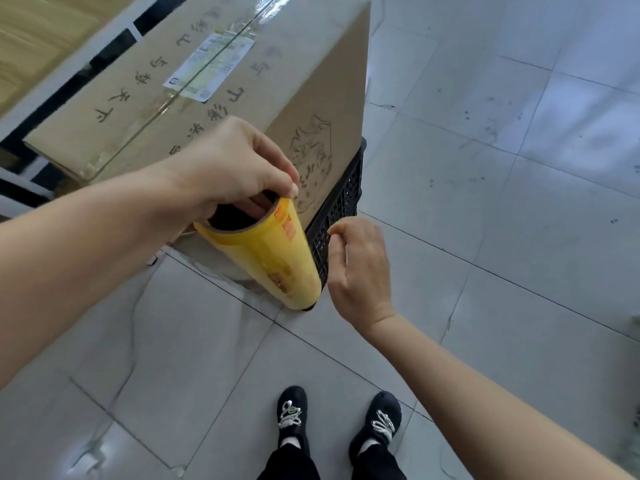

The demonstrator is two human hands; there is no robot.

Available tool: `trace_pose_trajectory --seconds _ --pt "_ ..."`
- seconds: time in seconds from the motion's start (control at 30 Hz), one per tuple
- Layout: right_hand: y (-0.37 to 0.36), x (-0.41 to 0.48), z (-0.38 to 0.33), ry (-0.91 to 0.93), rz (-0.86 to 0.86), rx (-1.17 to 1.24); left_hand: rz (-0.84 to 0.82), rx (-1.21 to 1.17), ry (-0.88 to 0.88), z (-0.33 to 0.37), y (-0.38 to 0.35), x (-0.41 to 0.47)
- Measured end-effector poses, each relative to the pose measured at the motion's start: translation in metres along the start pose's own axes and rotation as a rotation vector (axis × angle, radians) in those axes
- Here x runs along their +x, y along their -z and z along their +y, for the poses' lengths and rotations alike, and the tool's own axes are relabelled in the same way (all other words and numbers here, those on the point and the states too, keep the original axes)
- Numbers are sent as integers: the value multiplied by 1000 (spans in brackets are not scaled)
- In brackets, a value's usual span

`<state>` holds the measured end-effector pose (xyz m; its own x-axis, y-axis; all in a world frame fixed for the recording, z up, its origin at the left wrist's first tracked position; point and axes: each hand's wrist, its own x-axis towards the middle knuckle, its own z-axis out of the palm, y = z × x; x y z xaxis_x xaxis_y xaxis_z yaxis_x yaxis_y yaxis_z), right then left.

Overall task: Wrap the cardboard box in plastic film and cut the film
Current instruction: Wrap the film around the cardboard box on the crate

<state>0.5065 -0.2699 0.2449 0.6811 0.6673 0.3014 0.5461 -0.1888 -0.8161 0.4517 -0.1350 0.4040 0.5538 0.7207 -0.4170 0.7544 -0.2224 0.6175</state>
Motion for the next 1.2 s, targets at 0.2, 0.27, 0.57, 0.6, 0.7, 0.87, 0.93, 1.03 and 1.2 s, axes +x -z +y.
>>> trace_pose_trajectory --seconds 0.2,0.27,0.57,0.6,0.7,0.87,0.93,1.03,1.2 --pt "-45 -6 67 -802 -438 191 49 -22 37 -1 -3 -1" --pt "-57 -9 80 -1006 -555 307 67 -26 42 0 -3 0" --pt "-97 -14 112 -1482 -595 683 114 -1 32 -3 -4 -1" --pt "-97 -14 114 -1495 -590 711 119 7 32 -3 -5 -1" --pt "-97 -13 121 -1531 -579 761 131 56 13 1 -5 -5" --pt "-98 -4 131 -1593 -582 823 91 319 -111 11 -9 -12" --pt "-97 -3 132 -1606 -549 894 87 424 -185 14 -11 -15" --pt "-94 2 135 -1609 -467 1002 48 521 -273 23 -16 -17" --pt "-88 12 145 -1640 -375 1126 3 636 -348 35 -18 -9"
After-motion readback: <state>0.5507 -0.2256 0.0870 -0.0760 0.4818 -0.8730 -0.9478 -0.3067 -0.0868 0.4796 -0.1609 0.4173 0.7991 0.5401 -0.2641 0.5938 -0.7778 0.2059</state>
